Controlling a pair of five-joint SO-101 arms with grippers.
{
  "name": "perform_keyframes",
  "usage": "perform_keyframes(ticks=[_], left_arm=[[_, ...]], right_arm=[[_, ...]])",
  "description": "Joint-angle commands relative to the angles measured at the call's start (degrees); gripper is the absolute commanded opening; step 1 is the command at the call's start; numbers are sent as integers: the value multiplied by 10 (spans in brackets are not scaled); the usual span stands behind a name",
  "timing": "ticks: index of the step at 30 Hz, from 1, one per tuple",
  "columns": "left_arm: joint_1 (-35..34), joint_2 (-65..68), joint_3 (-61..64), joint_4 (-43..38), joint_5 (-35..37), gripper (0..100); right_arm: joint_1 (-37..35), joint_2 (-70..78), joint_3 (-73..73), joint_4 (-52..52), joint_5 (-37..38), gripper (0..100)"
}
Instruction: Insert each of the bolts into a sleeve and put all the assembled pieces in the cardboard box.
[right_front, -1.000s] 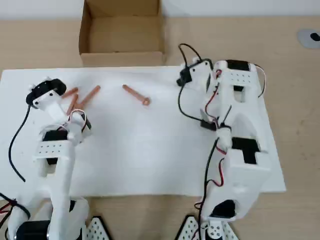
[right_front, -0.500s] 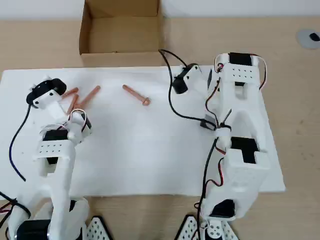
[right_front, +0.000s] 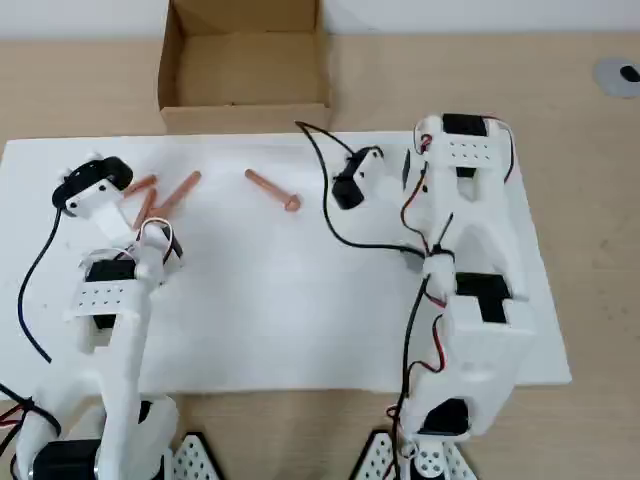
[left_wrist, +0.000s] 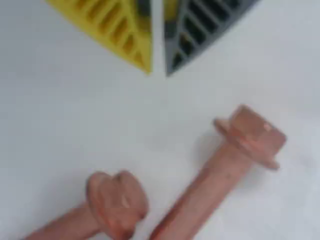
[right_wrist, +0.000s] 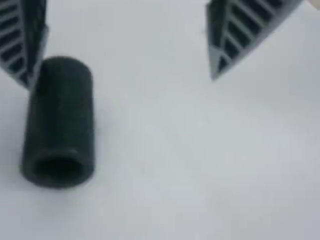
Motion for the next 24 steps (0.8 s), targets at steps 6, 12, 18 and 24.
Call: perform_keyframes(ticks=[6, 12, 18, 24], left_arm=[[17, -1, -24, -10, -11, 25], [17, -2, -23, -10, -11, 25], [16, -2, -22, -10, -11, 25], [16, -2, -25, 7, -26, 25]], right_arm=[[-7, 46, -13, 9, 14, 264], [-7, 66, -36, 10, 17, 264], [-7, 71, -32, 10, 19, 264], [-29, 80, 7, 8, 28, 264]])
